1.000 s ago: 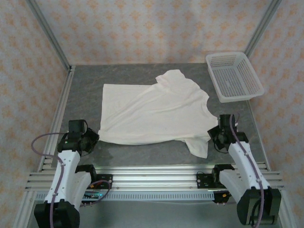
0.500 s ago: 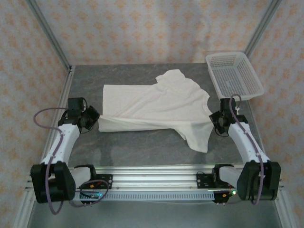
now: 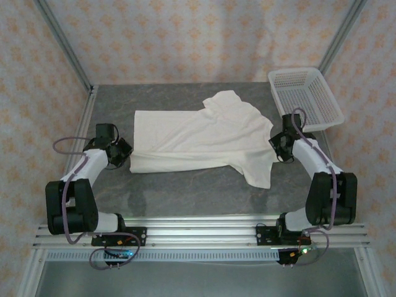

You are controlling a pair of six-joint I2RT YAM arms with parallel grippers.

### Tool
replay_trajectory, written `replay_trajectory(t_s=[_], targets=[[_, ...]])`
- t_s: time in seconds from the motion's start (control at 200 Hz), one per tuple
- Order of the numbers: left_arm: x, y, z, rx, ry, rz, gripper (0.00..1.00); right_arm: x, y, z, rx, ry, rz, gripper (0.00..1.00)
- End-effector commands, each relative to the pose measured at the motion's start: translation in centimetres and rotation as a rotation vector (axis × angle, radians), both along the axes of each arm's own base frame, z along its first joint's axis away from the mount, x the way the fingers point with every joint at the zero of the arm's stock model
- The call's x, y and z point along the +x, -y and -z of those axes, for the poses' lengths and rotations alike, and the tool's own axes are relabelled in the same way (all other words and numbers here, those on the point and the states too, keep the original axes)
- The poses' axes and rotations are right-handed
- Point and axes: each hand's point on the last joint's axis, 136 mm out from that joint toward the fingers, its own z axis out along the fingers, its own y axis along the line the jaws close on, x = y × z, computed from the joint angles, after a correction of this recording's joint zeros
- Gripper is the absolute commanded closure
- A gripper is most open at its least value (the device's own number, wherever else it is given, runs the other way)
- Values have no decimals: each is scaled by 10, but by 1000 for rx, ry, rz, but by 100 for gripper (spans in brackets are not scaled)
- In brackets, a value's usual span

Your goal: Fold the inside-out t-shirt

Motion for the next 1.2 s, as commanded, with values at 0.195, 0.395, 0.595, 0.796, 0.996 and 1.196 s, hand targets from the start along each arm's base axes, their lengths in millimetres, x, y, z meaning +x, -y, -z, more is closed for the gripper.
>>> replay_trajectory(t_s=[0.195,0.395,0.595,0.796,0.996,1.196], targets=[[37,-1,0,-9,39,24,100,29,8,15,-45,-16,-29,100],[45,6,16,-25,43,55,100,36,2,31,-25,-33,-84,84],[45,7,-6,-17,113,63,69,24,5,-6,-58,29,-88,66],[30,14,-66,68,206,91,67,-2,3,-40,-79,137,-82,65],[28,82,-56,67,171,257,81,-17,-10,-8,-44,69,-140,66],[26,101,-28,72,108,294,84,-20,-21,9,-42,-45,-246,69]])
